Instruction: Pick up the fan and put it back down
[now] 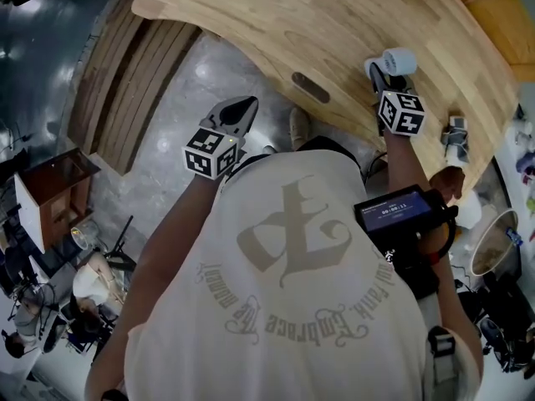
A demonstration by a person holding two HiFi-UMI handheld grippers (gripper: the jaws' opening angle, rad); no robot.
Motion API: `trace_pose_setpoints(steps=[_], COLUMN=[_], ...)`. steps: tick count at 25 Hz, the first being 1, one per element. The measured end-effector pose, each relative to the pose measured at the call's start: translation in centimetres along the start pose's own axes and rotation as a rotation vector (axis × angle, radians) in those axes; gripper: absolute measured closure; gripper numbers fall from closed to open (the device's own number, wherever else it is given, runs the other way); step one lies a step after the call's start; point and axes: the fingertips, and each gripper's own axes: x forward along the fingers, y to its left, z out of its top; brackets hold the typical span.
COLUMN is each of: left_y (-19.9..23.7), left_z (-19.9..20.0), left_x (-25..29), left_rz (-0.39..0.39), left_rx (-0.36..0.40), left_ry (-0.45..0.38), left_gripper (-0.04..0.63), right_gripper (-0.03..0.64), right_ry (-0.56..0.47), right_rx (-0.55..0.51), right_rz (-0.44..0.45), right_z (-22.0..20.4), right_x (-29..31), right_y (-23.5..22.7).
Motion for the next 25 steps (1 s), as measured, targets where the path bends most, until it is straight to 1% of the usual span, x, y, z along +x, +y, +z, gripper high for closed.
trace_pose_setpoints(steps=[5,10,20,25], left_y=[0.7,0.8,0.8,0.8], left_z=[0.3,0.2,1.1,1.2], left_x=[-0.2,-0.6,0.7,2.3], left_rz=[0.026,0.036,0.015,0.001], left_rx=[-0.015,-0.02,-0.007,-0.005], left_ry=[0.001,0.012,0.021,0.05], left_gripper=[0.584,0.584,0.584,0.584], right_gripper=[0.468,0.468,0.466,0.457], right_ry=[0.026,0.043,0.01,0.041], right_rx=[0.012,0.01,0.018,0.052], right_rz=[-0.047,-0.068,-0.095,-0.085], right_z=[-0.3,-0.7,-0.7,-1.5], right_x=[1.0,1.1,1.4,2.2], right_y=[-2.4,-3.2,-3.4,-4.1])
